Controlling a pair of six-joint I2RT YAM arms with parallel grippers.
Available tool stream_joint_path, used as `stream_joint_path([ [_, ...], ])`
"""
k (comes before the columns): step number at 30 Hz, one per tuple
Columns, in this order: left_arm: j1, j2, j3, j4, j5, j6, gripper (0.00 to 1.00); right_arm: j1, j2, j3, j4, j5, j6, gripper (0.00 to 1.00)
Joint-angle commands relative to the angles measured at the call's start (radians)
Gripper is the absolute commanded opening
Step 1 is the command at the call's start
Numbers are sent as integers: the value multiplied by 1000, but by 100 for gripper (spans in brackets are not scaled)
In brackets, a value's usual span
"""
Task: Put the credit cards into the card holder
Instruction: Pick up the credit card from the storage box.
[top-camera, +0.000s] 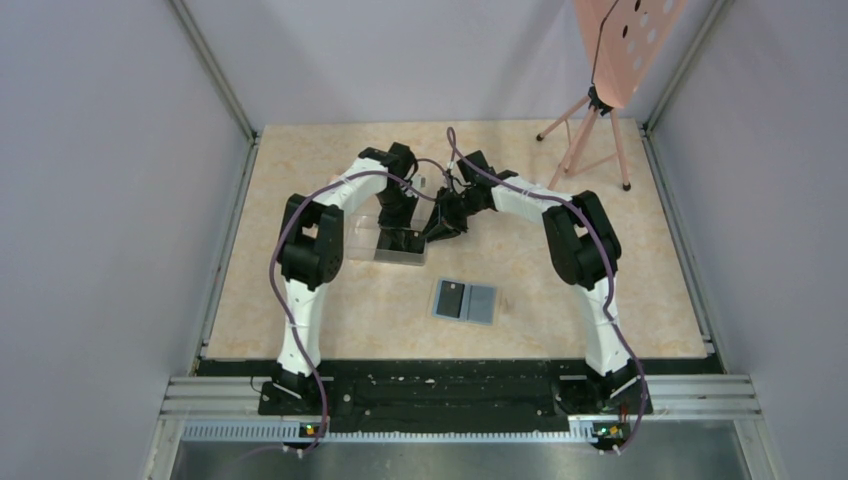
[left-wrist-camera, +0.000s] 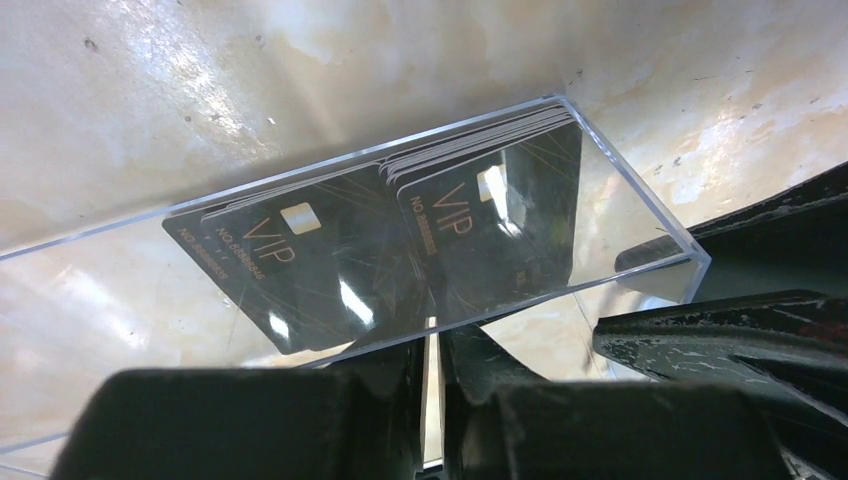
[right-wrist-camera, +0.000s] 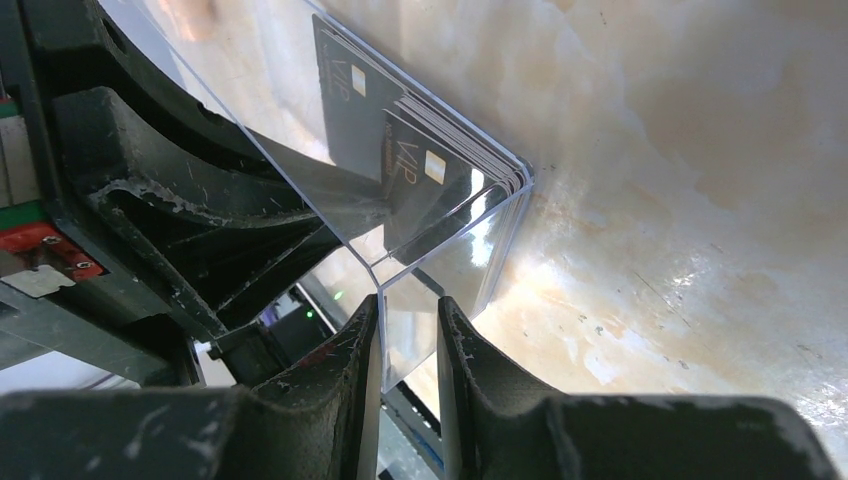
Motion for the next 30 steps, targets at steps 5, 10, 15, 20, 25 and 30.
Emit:
stream_joint_path([
  [5,-11,-47,19,39,51,-4,6,14,-57,-24,7,-47,-8,21],
  [10,-8,-98,-1,72,124,-23,7,14,-56,-28,9,-43,-7,21],
  [15,-6,-127,-20,94,139,-30,9,14,-56,-33,14,-42,-6,21],
  [20,-6,-138,-42,112,155,-33,12,14,-56,-35,14,-42,-6,21],
  [25,-6,-120,-56,115,172,-37,18,15,-53,-33,13,-43,-5,21],
  [30,-5,-98,-64,120,171,-35,18,14,-54,-33,13,-41,-4,21],
])
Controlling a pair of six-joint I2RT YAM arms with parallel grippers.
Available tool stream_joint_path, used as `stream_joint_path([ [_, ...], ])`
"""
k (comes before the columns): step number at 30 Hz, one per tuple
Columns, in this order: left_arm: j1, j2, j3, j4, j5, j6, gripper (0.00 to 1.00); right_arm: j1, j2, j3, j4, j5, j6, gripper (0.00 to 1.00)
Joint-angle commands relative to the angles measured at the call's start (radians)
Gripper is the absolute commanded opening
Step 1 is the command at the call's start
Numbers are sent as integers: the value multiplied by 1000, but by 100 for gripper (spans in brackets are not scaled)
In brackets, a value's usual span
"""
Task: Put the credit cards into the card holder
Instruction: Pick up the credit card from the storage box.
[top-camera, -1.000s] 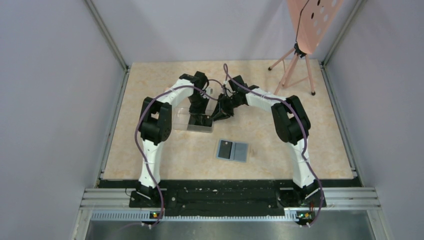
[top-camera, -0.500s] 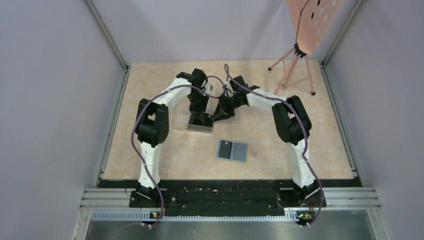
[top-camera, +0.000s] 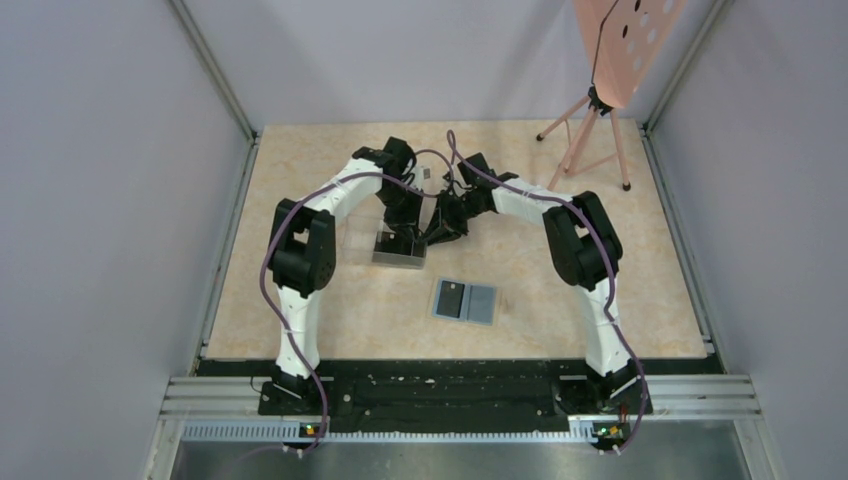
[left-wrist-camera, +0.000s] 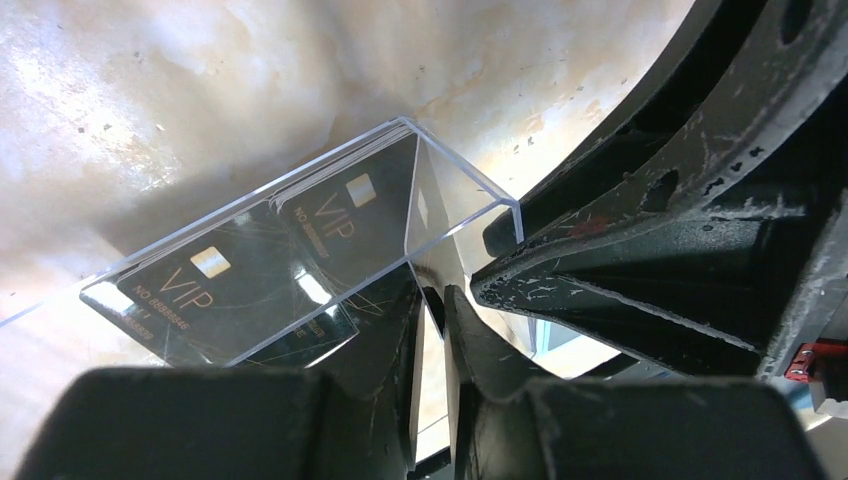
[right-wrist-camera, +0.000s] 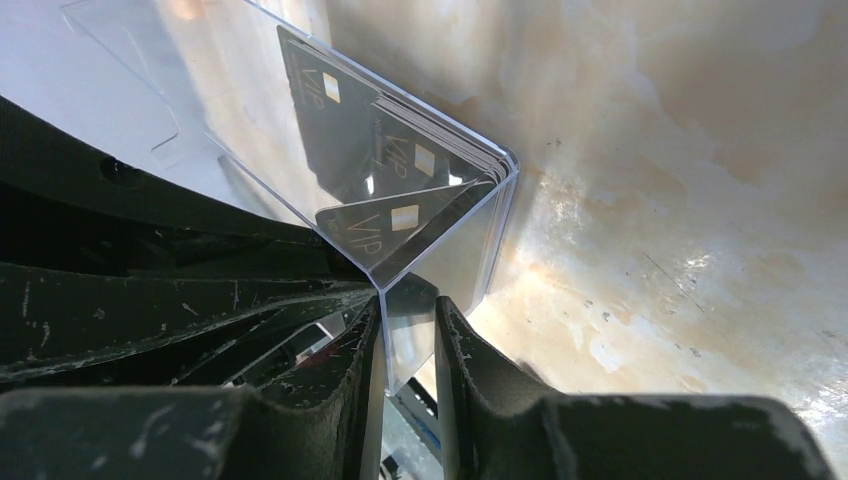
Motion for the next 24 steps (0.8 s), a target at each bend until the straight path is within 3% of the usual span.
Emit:
stream_joint_path([
  [1,-2,-2,-5,33,27,-3,15,13,-43,-6,10,-20,-7,21],
  [6,-1,-20,-5,35,15,-7,0,13,-48,-1,10,-15,-5,21],
  [15,11,-140,-18,42,-35,-33,0,13,-95,4,10,16,-9,25],
  [24,12,-387,-141,112,-148,-44,0,14,-221,-79,34,77,-16,41],
])
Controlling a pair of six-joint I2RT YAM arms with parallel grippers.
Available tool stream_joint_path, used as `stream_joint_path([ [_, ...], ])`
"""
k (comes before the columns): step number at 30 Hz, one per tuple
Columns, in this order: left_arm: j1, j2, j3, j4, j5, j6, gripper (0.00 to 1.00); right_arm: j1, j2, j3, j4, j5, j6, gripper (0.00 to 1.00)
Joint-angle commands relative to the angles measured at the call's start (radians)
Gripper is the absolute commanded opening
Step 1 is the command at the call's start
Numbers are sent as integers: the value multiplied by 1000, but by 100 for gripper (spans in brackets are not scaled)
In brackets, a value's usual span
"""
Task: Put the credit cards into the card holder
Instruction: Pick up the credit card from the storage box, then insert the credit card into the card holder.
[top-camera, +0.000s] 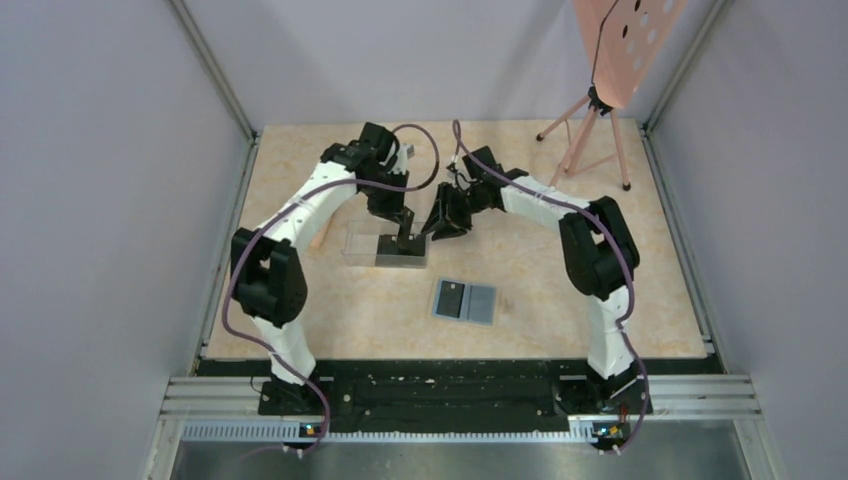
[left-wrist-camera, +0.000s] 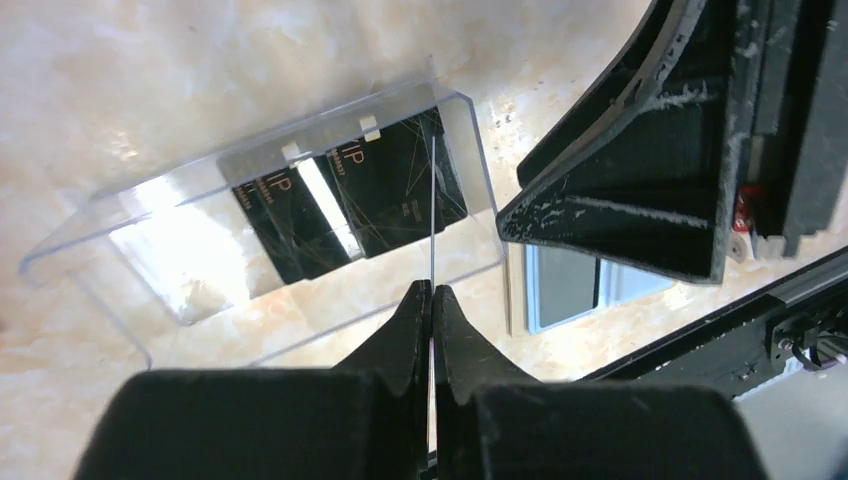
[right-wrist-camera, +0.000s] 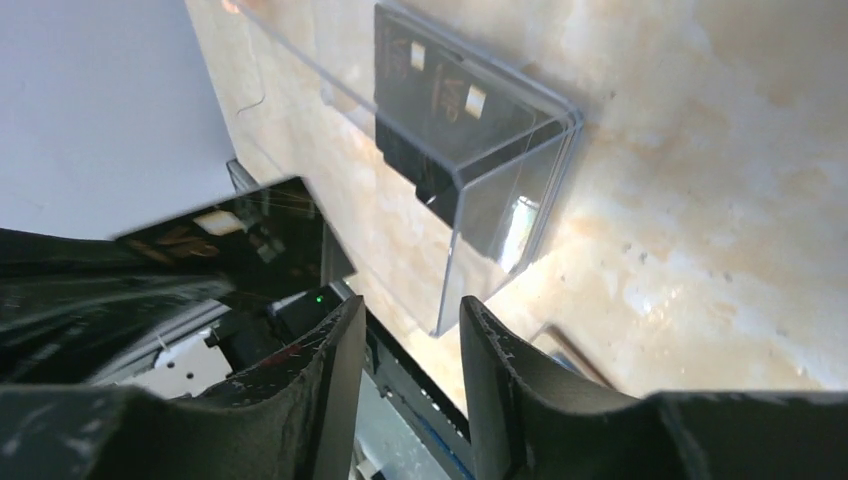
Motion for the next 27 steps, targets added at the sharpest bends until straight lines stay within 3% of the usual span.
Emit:
stream_joint_path([
  [1,4,-174,-69,85,-43,-19,0,9,-142,-57,44,41,-10,42],
  [9,0,-314,-271,279,285,-132,0,10,-321,-299,94,90,-6,47],
  [14,-18,-348,-424,465,437,-232,0,10,-439,-480,133,124,18,40],
  [27,-128,-271,-642,768,457,-372,0,9,-619,-746,105,203,17,23],
])
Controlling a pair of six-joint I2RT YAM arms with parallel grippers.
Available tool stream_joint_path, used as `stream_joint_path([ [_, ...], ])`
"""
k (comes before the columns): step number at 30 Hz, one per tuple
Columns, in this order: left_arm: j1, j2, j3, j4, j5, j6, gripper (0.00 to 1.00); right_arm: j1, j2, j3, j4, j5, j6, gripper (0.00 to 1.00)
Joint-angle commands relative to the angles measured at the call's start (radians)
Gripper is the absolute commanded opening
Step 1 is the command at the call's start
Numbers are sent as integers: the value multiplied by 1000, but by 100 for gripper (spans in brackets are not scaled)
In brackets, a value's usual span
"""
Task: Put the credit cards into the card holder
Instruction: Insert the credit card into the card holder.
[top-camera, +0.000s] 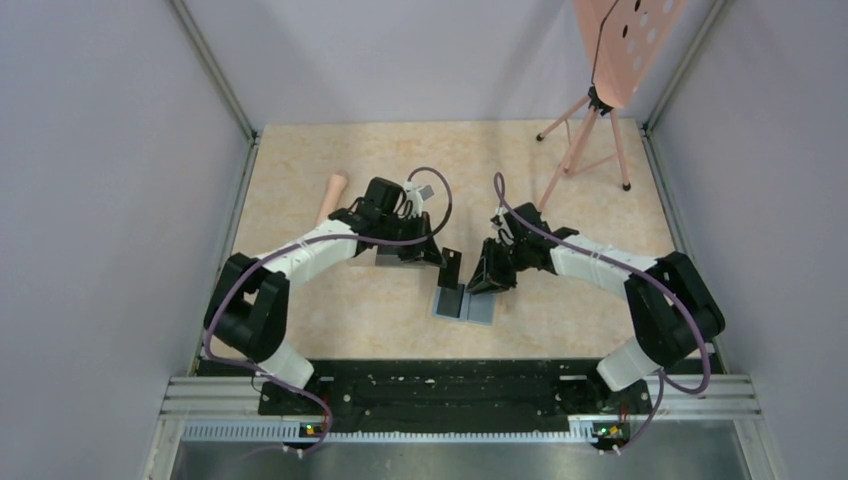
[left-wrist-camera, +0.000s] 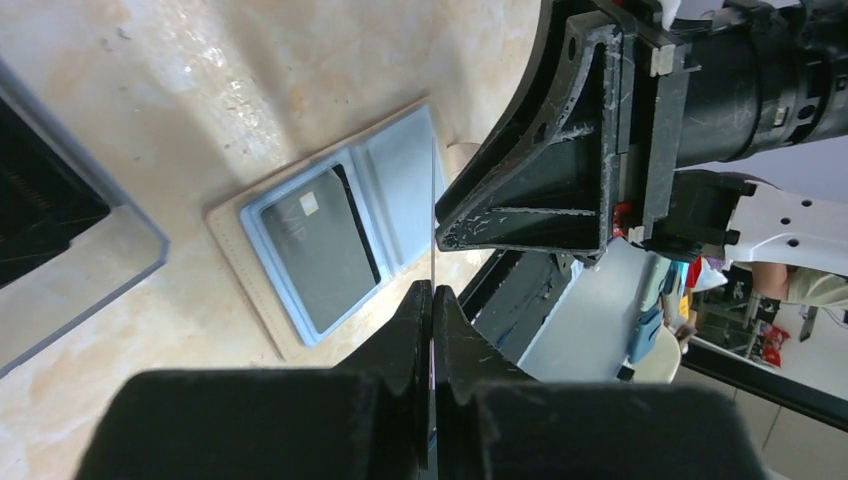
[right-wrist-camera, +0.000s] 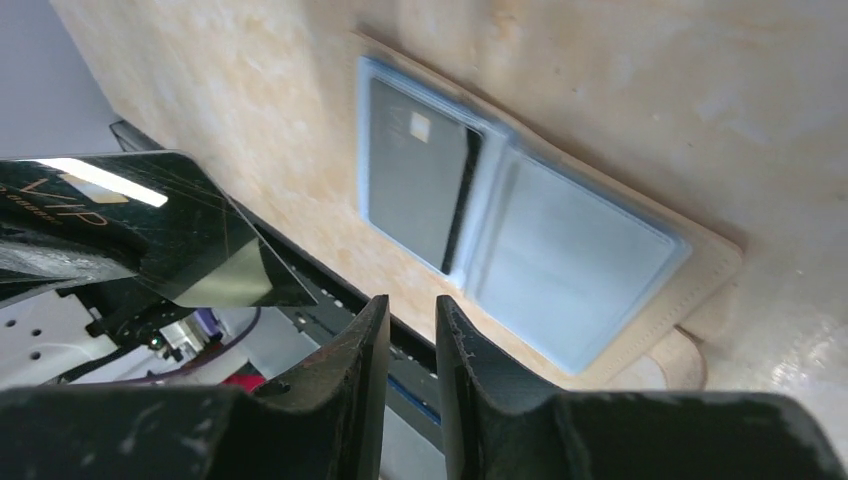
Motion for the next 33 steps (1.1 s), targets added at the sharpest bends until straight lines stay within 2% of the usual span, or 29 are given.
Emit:
stream_joint_path([
  [1,-33,29,-52,164,16,-53,0,9,-73,-41,-15,68,-9,22],
  [6,-56,62,-81,208,-10,-67,0,9,-120,-74,-91,136,-38,20],
  [18,-80,136,-130,307,-63,-100,0,7,-160,-164,-118,228,-8,19],
  [28,-84,225,-99,329,-47,-103,0,-1,-186,-197,-118,233,-7,18],
  [33,-92,228,-95,330,-32,-116,0,-2,-183,-214,-111,222,-11,13],
])
